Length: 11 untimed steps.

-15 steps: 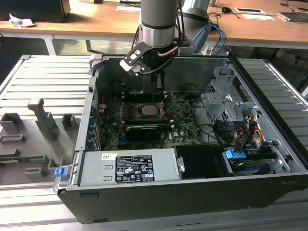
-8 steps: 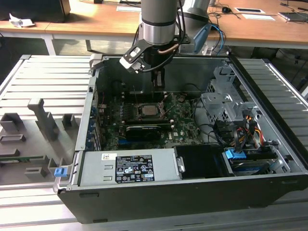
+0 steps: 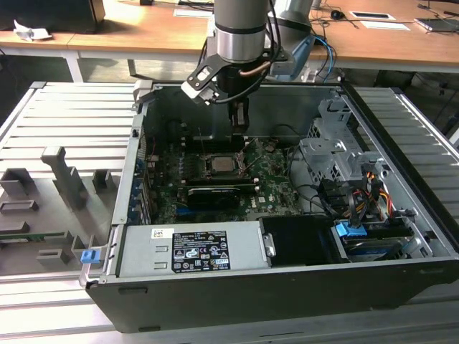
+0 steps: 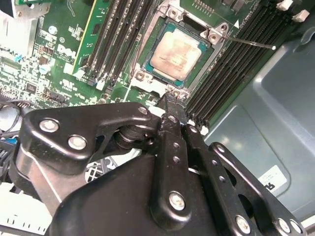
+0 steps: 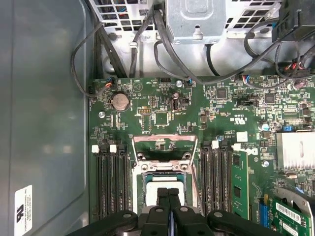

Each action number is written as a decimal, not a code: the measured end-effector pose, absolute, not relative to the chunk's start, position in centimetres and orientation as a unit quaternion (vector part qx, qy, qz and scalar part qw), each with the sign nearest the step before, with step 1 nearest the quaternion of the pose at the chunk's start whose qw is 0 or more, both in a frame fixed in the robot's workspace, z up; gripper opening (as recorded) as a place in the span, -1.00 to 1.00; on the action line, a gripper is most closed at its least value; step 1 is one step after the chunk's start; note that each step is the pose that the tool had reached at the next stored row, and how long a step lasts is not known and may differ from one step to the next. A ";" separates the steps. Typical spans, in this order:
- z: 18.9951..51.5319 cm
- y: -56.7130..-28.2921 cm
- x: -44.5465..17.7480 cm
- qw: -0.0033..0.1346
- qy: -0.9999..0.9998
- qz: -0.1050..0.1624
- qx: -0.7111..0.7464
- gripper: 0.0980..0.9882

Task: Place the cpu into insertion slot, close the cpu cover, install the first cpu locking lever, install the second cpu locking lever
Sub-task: 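Close the cpu cover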

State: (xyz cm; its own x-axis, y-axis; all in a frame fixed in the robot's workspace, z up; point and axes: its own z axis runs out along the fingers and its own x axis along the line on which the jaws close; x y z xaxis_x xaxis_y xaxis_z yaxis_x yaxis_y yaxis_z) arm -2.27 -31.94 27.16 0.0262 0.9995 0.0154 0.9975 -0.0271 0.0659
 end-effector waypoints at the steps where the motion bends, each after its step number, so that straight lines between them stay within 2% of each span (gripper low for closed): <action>1: 27.2 -31.9 -2.2 0.018 0.697 0.029 0.716 -0.98; 11: 27.4 -31.9 -1.4 0.018 0.697 0.029 0.716 -0.98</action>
State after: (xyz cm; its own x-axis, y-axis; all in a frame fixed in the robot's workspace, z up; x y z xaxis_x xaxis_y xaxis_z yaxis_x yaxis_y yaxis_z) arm -1.40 -31.94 27.36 0.0261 0.9995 0.0155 0.9975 -0.0271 0.0660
